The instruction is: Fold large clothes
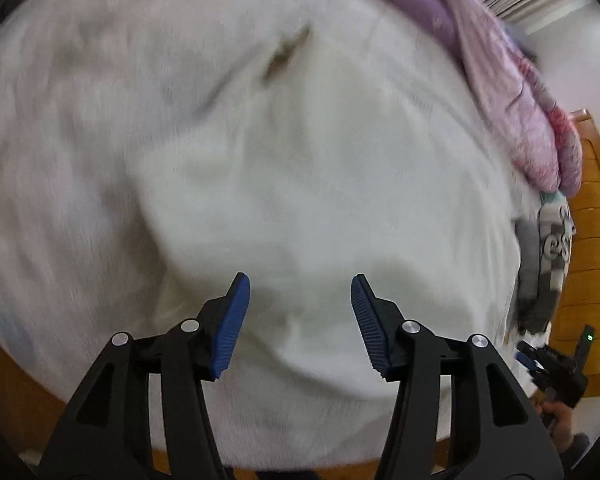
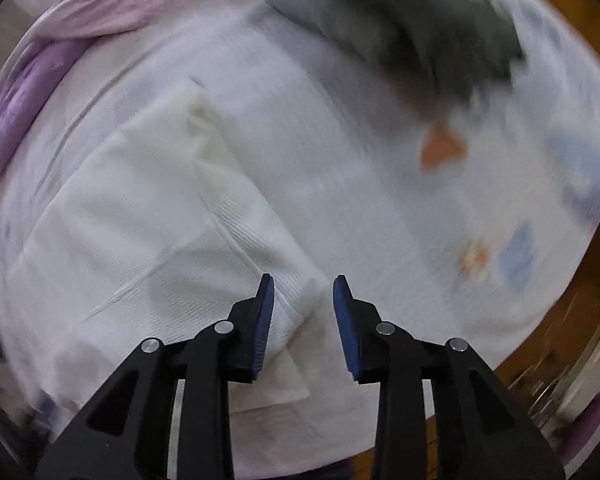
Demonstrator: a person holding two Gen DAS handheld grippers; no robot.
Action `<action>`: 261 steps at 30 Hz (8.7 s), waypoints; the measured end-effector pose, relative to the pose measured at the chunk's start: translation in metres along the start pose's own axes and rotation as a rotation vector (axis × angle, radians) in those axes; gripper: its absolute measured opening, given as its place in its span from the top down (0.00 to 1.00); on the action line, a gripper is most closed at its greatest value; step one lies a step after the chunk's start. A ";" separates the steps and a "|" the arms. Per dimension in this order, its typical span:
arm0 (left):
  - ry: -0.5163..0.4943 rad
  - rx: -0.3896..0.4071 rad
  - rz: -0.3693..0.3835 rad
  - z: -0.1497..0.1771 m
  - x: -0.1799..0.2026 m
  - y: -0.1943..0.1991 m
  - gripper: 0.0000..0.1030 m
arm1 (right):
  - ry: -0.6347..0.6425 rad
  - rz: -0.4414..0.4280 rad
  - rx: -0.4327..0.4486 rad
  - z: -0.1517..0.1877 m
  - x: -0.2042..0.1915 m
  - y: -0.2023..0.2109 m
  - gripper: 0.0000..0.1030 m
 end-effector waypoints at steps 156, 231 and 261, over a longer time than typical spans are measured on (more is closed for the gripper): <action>0.021 -0.170 0.042 -0.081 -0.019 -0.041 0.75 | 0.555 -0.575 0.029 0.192 -0.294 -0.027 0.91; -0.401 -0.066 -0.002 -0.014 0.257 -0.107 0.23 | 0.183 -0.382 -0.030 -0.076 -0.084 -0.034 0.89; -0.300 -0.351 -0.053 0.062 0.200 -0.165 0.12 | 0.154 -0.193 -0.247 0.036 0.003 -0.075 1.00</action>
Point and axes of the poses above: each gripper's, at about its wrist camera, not at the fingertips, and y roughly against the way its jaws point, x to its right, z to its underside, the point moved 7 cm from there along -y, roughly the way its jaws point, and after that the axes turned 4 degrees about -y, right-handed, at the moved point
